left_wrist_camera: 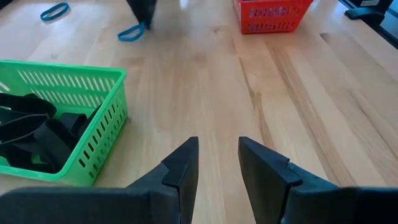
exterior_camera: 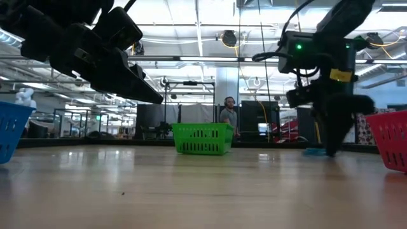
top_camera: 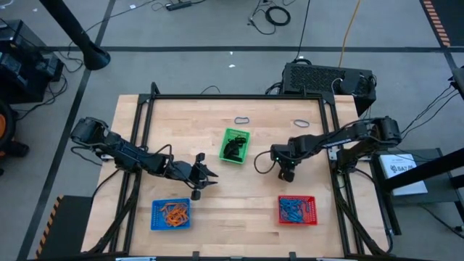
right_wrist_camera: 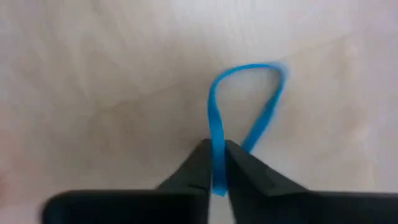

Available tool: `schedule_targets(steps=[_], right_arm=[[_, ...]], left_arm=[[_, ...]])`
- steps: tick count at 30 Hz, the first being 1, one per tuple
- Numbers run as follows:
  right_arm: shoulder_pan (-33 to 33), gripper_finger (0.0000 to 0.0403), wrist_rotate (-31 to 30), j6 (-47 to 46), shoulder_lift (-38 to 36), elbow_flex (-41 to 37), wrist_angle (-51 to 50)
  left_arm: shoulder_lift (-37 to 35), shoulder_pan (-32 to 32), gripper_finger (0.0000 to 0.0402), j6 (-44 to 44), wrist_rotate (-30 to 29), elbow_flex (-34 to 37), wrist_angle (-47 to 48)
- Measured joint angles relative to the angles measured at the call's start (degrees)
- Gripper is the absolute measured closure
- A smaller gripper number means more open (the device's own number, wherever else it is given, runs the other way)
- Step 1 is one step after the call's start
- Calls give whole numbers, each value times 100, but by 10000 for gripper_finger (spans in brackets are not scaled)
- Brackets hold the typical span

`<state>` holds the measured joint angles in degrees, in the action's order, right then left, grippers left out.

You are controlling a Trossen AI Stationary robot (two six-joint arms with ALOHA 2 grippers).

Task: Sort rubber bands into baskets
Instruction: Put the blue rubber band into the red bin

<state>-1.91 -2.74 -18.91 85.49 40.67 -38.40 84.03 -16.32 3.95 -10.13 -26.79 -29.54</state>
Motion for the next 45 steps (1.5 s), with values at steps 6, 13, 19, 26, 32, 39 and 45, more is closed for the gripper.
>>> schedule_targets(steps=[6, 13, 19, 26, 32, 39, 45], right_arm=[[8, 397, 2, -61, 3, 491, -614], [480, 401, 1399, -872, 3, 1513, -1576], [1385, 402, 2065, -1725, 3, 2385, -1674], [2669, 402, 2094, -3094, -2, 3023, -1560], [3430, 402, 1932, -4104, -2, 3042, -1598], [3904, 386, 894, -4280, -2, 3040, -1733], [3921, 375, 780, -4215, -2, 3016, -2434]], left_arm=[[2, 0, 279, 4, -6, 0, 0], [2, -4, 279, 40, -37, 0, 4], [4, -35, 279, 225, -35, 0, 26], [7, -152, 279, 320, -35, 0, 28], [7, -214, 279, 326, -42, 0, 26], [7, -219, 279, 328, -53, 0, 24], [7, -219, 279, 323, -152, 0, 30]])
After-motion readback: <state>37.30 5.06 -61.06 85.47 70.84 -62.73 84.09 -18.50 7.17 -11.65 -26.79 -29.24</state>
